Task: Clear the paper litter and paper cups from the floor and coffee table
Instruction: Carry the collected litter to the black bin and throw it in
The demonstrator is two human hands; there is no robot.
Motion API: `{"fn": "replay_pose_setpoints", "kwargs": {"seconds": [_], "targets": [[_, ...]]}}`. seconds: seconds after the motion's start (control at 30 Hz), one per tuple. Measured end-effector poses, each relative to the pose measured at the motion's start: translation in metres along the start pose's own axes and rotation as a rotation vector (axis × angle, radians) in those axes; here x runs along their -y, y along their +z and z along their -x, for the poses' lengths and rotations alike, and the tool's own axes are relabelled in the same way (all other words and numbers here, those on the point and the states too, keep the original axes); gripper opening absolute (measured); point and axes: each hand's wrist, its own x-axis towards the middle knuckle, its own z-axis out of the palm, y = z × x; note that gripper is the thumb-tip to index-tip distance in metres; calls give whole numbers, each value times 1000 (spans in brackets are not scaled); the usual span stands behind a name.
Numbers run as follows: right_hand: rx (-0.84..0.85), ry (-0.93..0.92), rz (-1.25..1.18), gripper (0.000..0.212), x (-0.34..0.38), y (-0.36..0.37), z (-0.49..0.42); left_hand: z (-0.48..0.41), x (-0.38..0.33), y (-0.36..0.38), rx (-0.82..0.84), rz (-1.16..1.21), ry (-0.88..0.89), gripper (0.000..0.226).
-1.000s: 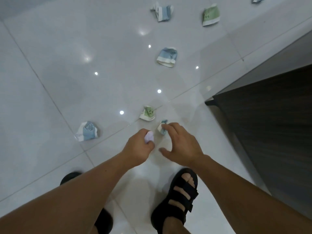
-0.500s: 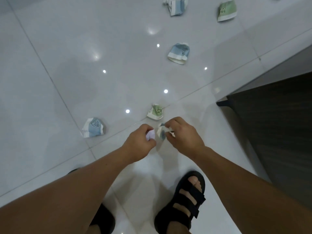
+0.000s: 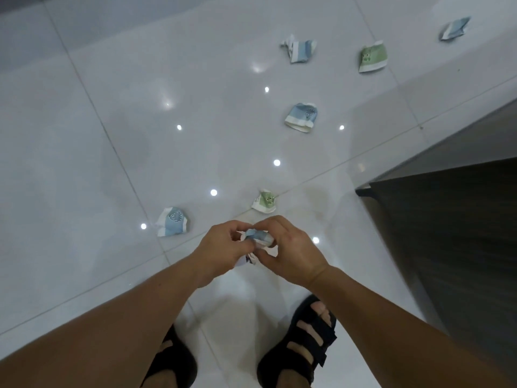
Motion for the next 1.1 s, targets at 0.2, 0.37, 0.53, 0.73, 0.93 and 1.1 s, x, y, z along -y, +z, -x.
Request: {"fn": "replay_pose_setpoints", "kwargs": {"seconds": [0.2, 0.37, 0.53, 0.73, 0.93, 1.1], "targets": [[203, 201, 527, 82, -62, 35, -55, -31, 62, -34, -107, -524, 7, 42], [332, 330, 649, 68, -87, 68, -92, -58, 72, -46, -147, -591, 88, 49], [294, 370, 517, 51, -60, 50, -81, -52, 28, -58, -174, -666, 126, 48], [224, 403, 439, 56, 49, -62, -24, 56, -69, -59, -106, -797, 151, 50], [105, 528, 292, 59, 182, -212, 66, 212, -201, -43, -19, -957, 285, 51], [-7, 712, 202, 60, 272, -312, 160, 329, -302, -7, 44, -1074, 424, 51]]}}
